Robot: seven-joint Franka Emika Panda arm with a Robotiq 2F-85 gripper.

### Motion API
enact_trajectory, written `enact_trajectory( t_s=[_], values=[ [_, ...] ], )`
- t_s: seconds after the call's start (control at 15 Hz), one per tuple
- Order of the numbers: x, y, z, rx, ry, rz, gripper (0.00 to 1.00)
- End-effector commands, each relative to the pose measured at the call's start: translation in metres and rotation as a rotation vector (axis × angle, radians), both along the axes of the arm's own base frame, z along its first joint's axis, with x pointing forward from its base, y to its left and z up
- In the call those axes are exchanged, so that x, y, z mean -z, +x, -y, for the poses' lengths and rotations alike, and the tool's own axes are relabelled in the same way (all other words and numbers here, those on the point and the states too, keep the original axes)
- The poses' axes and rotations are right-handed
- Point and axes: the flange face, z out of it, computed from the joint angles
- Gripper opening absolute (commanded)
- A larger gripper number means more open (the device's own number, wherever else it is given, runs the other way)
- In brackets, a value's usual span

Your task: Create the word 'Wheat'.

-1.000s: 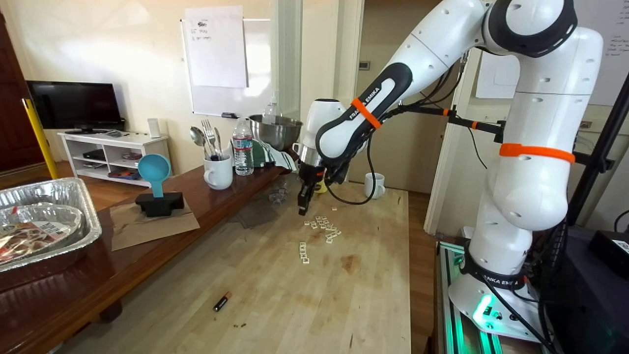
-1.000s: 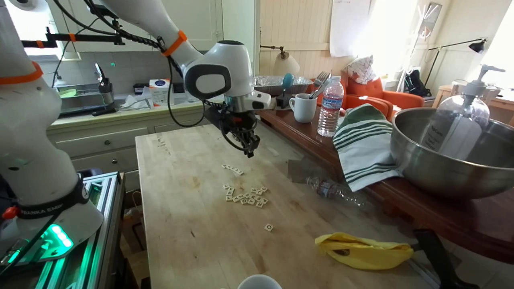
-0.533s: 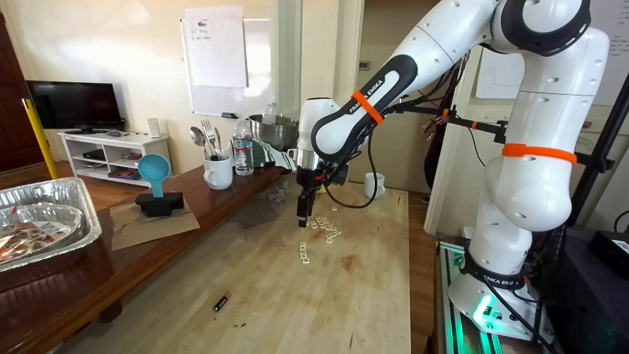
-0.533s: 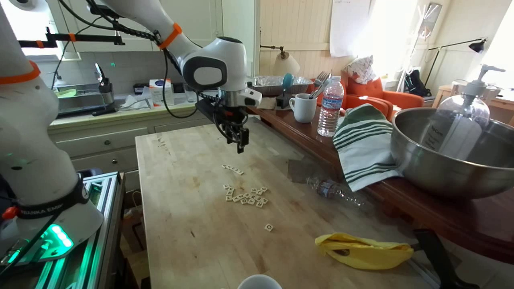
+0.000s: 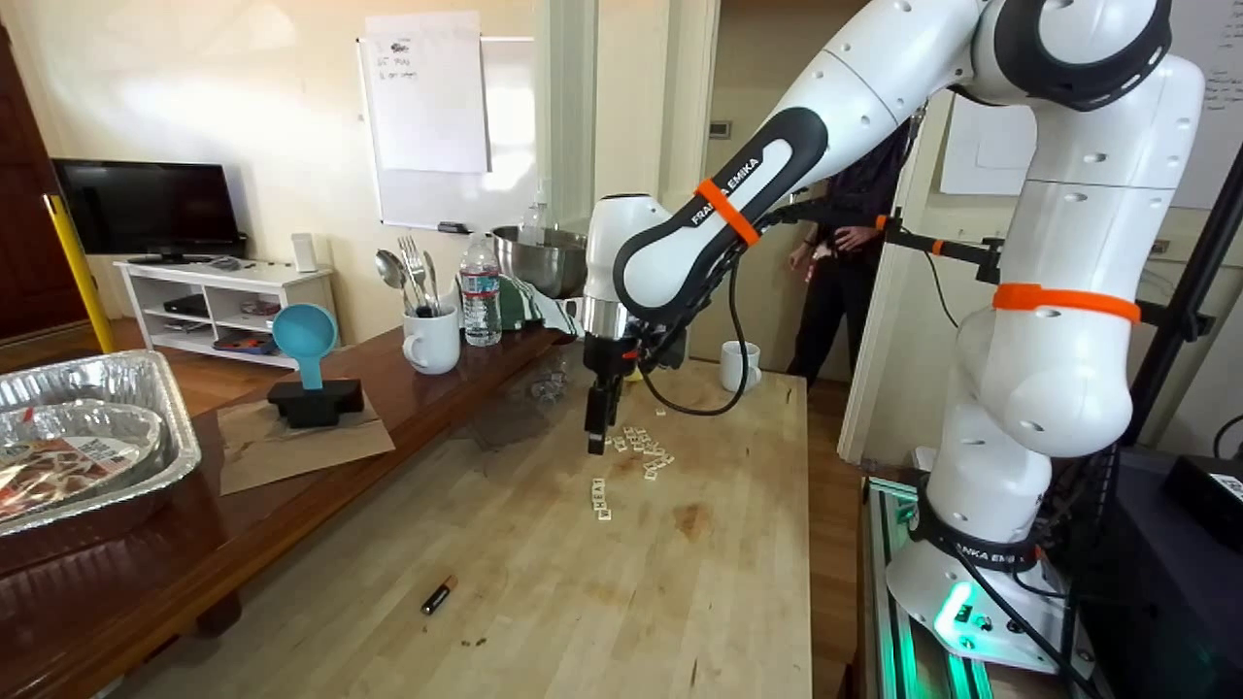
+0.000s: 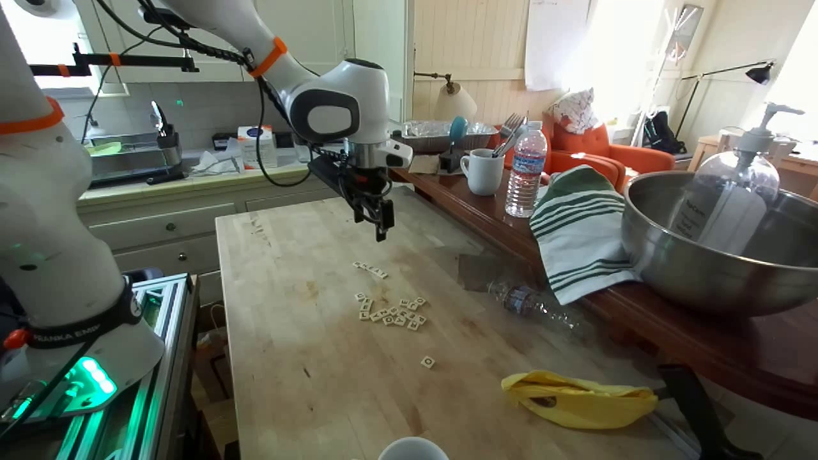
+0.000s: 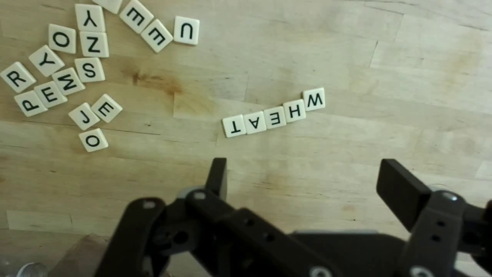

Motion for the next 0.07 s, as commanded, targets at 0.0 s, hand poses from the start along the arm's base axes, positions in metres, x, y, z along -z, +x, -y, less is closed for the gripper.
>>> enact_trajectory(
  t_s=[0.0],
  values=[
    [-0.0005,0.0002,-0.0003,0.0,0.0,-0.001,1.0]
  ],
)
